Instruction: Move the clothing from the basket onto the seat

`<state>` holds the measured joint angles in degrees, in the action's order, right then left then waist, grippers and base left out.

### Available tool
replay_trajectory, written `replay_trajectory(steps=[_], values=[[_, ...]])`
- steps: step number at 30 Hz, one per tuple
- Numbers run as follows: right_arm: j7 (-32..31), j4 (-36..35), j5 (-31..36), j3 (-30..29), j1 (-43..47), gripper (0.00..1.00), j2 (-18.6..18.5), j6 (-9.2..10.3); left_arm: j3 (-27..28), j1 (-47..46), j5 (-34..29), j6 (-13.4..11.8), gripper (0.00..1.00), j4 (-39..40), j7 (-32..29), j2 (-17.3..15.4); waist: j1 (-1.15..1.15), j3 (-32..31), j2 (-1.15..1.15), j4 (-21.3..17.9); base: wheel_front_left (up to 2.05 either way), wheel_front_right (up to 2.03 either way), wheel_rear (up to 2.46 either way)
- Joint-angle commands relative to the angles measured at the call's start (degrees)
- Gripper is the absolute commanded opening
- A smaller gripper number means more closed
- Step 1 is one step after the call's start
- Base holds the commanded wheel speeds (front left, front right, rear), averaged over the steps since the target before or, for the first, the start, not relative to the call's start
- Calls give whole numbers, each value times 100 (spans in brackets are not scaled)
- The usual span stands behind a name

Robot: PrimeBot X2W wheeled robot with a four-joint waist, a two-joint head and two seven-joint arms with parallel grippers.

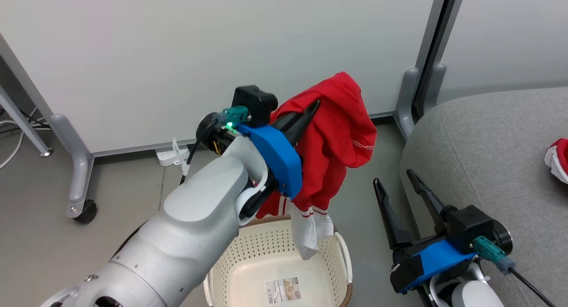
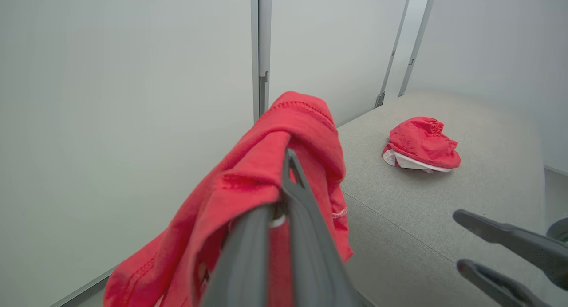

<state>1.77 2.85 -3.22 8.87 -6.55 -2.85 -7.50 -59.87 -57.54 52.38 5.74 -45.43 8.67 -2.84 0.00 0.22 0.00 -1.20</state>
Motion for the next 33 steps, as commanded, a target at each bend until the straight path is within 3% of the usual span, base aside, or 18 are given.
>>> replay_trajectory(steps=[1,21,33], values=[[21,14,-29,-19,88,100,-6,2,-30,-94,55,-34,0,37,-19,-11,0,-9,0,12,0,0,0],[-106,238,119,275,-323,100,-6,2,-630,-267,735,-244,0,71,148,-10,0,126,0,-4,0,0,0],[-298,2035,12,599,-1706,100,-7,2,-965,-266,1033,-269,0,121,225,-11,0,34,0,-75,0,0,0]])
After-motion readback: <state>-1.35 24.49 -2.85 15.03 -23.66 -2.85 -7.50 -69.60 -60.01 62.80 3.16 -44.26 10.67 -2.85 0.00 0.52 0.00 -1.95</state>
